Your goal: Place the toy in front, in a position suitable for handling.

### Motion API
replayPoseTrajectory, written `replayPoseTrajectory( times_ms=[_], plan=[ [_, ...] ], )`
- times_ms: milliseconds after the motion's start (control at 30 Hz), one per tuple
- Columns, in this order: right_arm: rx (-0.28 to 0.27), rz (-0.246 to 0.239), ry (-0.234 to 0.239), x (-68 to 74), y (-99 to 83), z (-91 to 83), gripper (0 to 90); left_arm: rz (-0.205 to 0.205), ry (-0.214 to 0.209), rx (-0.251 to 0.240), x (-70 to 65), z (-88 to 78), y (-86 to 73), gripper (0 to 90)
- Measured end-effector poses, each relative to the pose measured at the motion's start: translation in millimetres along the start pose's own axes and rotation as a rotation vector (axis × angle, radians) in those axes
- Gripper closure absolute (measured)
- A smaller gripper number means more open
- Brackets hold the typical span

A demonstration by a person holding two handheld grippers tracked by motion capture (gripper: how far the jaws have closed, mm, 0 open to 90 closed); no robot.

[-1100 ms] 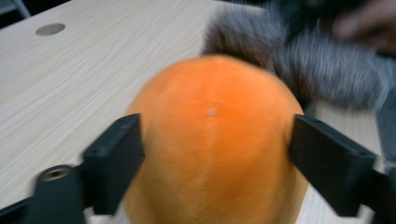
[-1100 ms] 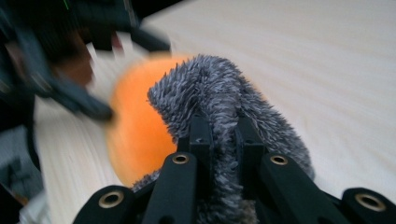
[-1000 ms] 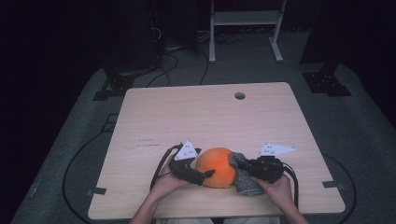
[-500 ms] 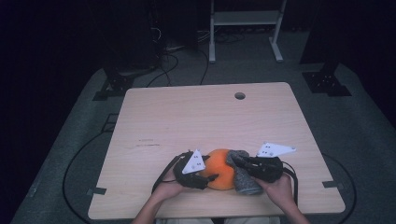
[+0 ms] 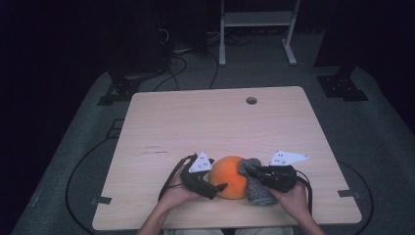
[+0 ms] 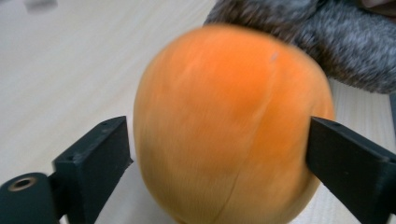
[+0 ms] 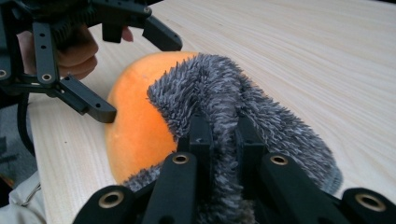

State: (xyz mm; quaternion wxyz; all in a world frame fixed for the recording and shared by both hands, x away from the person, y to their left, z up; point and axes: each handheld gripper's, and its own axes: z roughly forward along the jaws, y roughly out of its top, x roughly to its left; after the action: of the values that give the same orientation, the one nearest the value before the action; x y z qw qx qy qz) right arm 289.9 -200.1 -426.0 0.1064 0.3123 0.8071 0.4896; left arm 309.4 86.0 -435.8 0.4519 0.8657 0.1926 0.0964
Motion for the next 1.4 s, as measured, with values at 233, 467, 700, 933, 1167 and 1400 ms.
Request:
replayPoseTrajectory(
  times_ms=[233, 467, 700, 933, 1167, 1400],
  plan=[
    [-0.055, -0.025, -0.025, 6.6, 8.5, -13.4, 80.3, 0.076, 0.122, -0.065, -11.5, -6.4, 7.7, 31.8],
    [-0.108, -0.125, -0.012, 35.4, 22.4, -8.1, 80.2, 0.259, 0.210, -0.044, -35.9, -3.1, 17.3, 33.7],
    [-0.071, -0.046, 0.006, 12.8, 5.5, -2.2, 80.3, -0.008, 0.093, -0.036, -13.5, 2.7, 12.0, 7.1],
    [-0.052, -0.039, -0.050, 9.3, 5.4, -1.5, 80.3, 0.009, 0.154, -0.085, -14.6, 1.1, 9.7, 29.3],
    [-0.127, -0.131, -0.042, 34.9, 21.0, -16.4, 80.3, 0.131, 0.218, -0.080, -33.0, 0.7, 21.6, 31.0],
    [-0.088, -0.104, -0.073, 22.9, 12.1, -9.0, 80.5, 0.113, 0.109, -0.096, -29.4, 2.4, 15.9, 21.5]
  ],
)
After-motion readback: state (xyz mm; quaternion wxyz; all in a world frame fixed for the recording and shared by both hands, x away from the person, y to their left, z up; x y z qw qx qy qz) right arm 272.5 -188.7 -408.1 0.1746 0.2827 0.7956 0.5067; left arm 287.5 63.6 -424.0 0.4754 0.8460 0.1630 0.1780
